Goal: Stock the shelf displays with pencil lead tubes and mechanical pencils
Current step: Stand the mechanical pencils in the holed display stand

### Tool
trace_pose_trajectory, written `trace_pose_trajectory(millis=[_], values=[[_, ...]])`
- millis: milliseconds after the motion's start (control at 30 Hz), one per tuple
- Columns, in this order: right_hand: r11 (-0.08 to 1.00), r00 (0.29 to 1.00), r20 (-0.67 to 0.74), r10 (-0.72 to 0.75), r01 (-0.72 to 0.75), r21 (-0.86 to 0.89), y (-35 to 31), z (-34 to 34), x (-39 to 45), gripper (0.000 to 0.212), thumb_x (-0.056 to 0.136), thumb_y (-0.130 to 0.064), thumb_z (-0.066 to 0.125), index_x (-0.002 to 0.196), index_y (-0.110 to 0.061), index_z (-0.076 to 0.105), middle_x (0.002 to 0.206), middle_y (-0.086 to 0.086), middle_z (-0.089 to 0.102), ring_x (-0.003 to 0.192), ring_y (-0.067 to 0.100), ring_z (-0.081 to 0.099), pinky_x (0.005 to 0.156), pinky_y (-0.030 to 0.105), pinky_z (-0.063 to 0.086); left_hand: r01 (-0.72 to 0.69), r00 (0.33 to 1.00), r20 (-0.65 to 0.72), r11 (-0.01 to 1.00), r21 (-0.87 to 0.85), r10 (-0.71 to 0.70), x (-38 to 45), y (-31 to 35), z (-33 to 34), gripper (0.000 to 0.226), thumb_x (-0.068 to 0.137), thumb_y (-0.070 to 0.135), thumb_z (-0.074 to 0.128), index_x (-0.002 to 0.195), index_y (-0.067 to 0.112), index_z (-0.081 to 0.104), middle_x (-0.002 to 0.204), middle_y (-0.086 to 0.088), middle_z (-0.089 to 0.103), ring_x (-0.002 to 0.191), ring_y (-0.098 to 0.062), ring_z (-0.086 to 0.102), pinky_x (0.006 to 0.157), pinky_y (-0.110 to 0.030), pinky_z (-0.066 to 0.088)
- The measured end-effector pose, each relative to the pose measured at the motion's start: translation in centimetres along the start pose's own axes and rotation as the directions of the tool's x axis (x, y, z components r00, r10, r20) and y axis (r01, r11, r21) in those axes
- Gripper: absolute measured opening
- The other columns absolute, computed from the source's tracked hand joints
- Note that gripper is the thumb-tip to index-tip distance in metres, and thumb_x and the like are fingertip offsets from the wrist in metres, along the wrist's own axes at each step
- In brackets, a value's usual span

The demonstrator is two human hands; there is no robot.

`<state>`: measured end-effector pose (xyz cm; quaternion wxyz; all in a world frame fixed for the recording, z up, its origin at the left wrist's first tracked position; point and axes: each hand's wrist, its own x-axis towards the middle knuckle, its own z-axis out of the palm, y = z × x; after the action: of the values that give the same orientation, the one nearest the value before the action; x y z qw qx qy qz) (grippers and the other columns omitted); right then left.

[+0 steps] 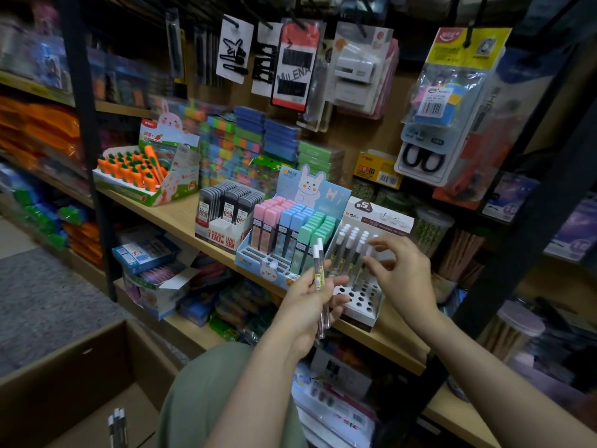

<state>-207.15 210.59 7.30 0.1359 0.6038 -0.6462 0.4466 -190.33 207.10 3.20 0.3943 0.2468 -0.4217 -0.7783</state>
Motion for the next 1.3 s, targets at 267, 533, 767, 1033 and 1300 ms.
trace_pose_trajectory(millis=[267,533,767,1033,1300], values=[[0.994,0.997,0.046,0.061,-0.065,0.093,-2.2,-1.2,-0.2,0.033,0.089,-0.031,0.069,0.121,-0.03,0.064,0.094,-0.013,0.063,0.077,0.002,0.061,0.069,0.013,0.048,0.006,0.994,0.109,0.991,0.137,-0.021,-0.1,-0.3,0.4,0.022,0.099,0.015,0.052,0.118,0.021,0.062,0.11,0.008,0.073,0.074,-0.003,0.065,0.068,-0.025,0.043],[0.925,0.96,0.234,0.152,-0.222,0.308,-4.2,-1.1,-0.1,0.028,0.08,-0.023,0.079,0.103,-0.037,0.071,0.08,-0.003,0.073,0.07,0.007,0.071,0.07,0.031,0.06,0.043,0.987,0.148,0.993,0.106,-0.058,-0.1,-0.6,1.0,0.022,0.096,0.01,0.057,0.113,0.021,0.065,0.083,0.007,0.071,0.073,-0.006,0.065,0.067,-0.022,0.05],[0.912,0.987,0.099,0.124,-0.153,0.381,-2.8,-4.1,1.4,0.033,0.081,-0.014,0.076,0.11,-0.027,0.068,0.084,0.001,0.074,0.073,0.012,0.072,0.063,0.024,0.058,-0.017,1.0,-0.001,0.953,0.302,0.018,0.0,-0.8,0.3,0.024,0.104,0.029,0.042,0.112,0.039,0.062,0.094,0.008,0.072,0.072,-0.008,0.058,0.065,-0.021,0.044],[0.994,1.0,-0.022,0.006,-0.003,0.106,-0.2,-4.6,2.0,0.028,0.085,-0.02,0.073,0.11,-0.023,0.06,0.088,-0.013,0.067,0.086,-0.003,0.065,0.075,0.016,0.055,0.059,0.998,-0.043,0.979,0.197,-0.052,0.4,-0.6,0.4,0.012,0.102,0.044,0.038,0.113,0.042,0.04,0.075,0.003,0.047,0.047,-0.008,0.029,0.046,-0.022,0.023],[0.995,0.998,-0.057,0.008,-0.003,0.095,1.4,-1.2,2.0,0.029,0.085,-0.014,0.074,0.106,-0.024,0.058,0.086,-0.017,0.063,0.084,-0.006,0.063,0.07,0.005,0.048,0.03,0.999,-0.027,0.972,0.232,-0.024,0.5,-1.2,0.0,0.023,0.104,0.024,0.041,0.109,0.046,0.049,0.079,0.003,0.055,0.058,-0.009,0.042,0.055,-0.024,0.036]])
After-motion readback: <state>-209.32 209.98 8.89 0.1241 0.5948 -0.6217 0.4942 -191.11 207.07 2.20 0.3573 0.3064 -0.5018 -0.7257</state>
